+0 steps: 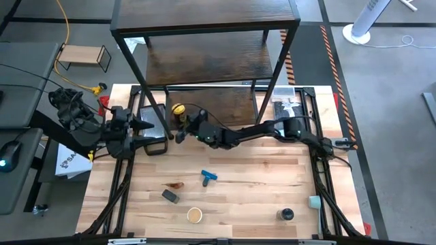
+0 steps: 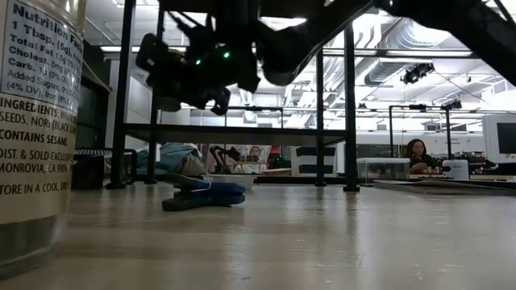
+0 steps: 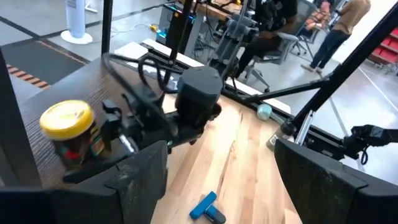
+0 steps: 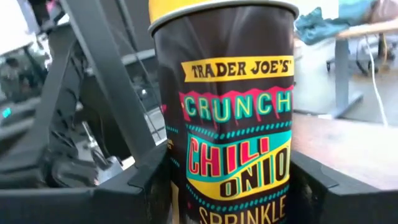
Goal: Shelf spices
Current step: Put the yellow seasoning can on the shelf
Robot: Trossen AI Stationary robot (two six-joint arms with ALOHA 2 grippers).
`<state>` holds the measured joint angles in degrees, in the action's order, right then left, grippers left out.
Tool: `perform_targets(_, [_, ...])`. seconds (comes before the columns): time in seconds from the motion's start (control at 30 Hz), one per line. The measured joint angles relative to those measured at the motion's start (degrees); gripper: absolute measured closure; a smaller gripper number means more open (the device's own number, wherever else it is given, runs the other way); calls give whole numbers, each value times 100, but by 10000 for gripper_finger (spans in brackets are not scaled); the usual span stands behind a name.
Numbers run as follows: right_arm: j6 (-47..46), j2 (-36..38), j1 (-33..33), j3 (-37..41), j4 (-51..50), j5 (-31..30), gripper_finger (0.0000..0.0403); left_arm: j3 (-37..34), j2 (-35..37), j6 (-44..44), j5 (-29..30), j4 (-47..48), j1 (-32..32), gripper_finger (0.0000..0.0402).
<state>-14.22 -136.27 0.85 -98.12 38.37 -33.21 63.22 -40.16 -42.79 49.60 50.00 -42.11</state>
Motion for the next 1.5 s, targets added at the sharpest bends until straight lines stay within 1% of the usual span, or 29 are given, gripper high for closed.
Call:
perform_targets(0.07, [404, -144, 42, -236, -38, 127, 192, 0, 2, 101, -15, -1, -2, 111])
perform_targets(0.13, [790, -284, 93, -502, -190, 128, 192, 0, 2, 216, -52, 0, -1, 111])
perform_targets(0.27, [1169, -566, 218, -910, -457, 120, 190, 0, 2, 343, -65, 2, 0, 111])
perform_targets(0.43, [933, -697, 359, -1092, -616, 84, 134, 0, 1, 344, -285, 4, 1, 111])
perform_targets(0.5, [818, -697, 391, -1092, -642, 87, 121, 0, 0, 339, -325, 4, 1, 111])
perform_targets(0.63, [788, -699, 405, -1092, -693, 103, 116, 0, 0, 300, -345, 11, 3, 111])
perform_targets(0.8, [893, -697, 323, -1092, -695, 319, 114, -1, 0, 300, -347, 8, 1, 111])
perform_targets(0.9, [1227, -689, 223, -1092, -727, 317, 113, -1, 26, 298, -345, -11, 1, 111])
perform_targets(0.93, [1383, -688, 193, -1092, -732, 245, 113, 0, 34, 296, -348, -11, 1, 111])
perform_targets(1.07, [1662, -688, 75, -1092, -736, -366, 112, 0, 89, 252, -345, -9, 3, 111])
perform_targets(1.13, [1762, -663, 43, -1092, -757, -450, 112, 0, 116, 255, -345, -5, 3, 111])
perform_targets(1.23, [1771, -555, 31, -1092, -1036, -507, 112, -2, 148, 285, -341, -3, 3, 111])
perform_targets(1.3, [1720, -452, 27, -1093, -1351, -654, 112, 0, 156, 287, -345, 12, 3, 111])
perform_targets(1.37, [1435, -329, 36, -1092, -1756, -680, 112, 0, 159, 296, -343, 18, 3, 111])
perform_targets(1.4, [1209, -266, 50, -1092, -1965, -649, 112, -1, 160, 305, -343, 24, 3, 111])
perform_targets(1.5, [708, -74, 105, -1092, -2370, -204, 111, 0, 159, 385, -345, 31, 3, 111])
